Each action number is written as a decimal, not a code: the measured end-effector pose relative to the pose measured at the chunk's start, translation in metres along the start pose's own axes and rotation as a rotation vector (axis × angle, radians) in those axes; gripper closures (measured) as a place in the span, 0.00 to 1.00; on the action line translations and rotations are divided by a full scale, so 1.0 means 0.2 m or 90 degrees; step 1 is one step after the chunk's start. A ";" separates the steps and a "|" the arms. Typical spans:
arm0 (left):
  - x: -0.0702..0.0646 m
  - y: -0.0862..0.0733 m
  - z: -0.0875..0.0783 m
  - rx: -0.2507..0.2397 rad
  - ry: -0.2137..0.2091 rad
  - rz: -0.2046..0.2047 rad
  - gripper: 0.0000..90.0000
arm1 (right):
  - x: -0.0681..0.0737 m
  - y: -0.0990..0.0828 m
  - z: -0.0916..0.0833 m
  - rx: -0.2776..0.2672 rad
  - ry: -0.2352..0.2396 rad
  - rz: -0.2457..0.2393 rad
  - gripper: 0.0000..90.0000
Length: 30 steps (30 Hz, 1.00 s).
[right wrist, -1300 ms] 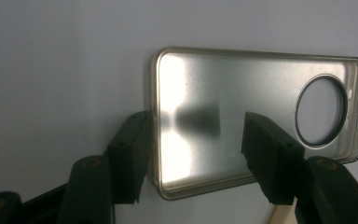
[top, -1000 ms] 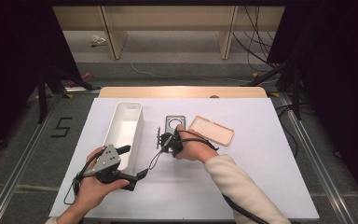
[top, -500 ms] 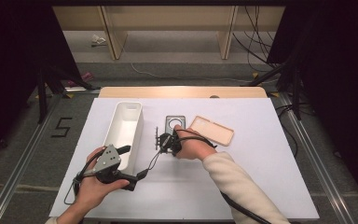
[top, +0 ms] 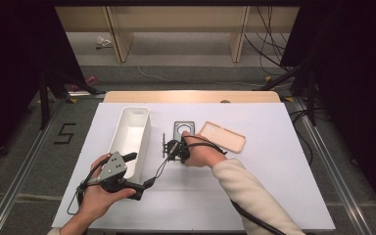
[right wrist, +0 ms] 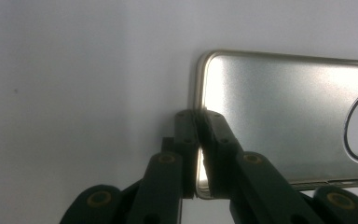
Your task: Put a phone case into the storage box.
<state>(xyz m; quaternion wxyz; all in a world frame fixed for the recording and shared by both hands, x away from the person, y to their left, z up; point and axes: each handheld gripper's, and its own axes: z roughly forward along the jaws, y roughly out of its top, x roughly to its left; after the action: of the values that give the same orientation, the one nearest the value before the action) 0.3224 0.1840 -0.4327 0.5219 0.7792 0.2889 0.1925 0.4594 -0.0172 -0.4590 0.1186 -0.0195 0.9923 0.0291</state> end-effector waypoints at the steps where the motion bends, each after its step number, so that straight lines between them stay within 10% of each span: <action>1: 0.00 0.00 0.00 0.000 0.000 0.000 0.00 | 0.00 0.00 0.00 0.000 0.001 0.001 0.95; 30: 0.00 0.00 0.00 -0.001 0.002 -0.004 0.00 | 0.01 -0.02 -0.05 -0.032 -0.013 0.024 0.99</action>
<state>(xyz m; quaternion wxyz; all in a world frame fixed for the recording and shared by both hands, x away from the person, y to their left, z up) 0.3224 0.1843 -0.4326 0.5228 0.7775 0.2918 0.1923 0.4562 -0.0213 -0.4500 0.1275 -0.0037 0.9902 0.0560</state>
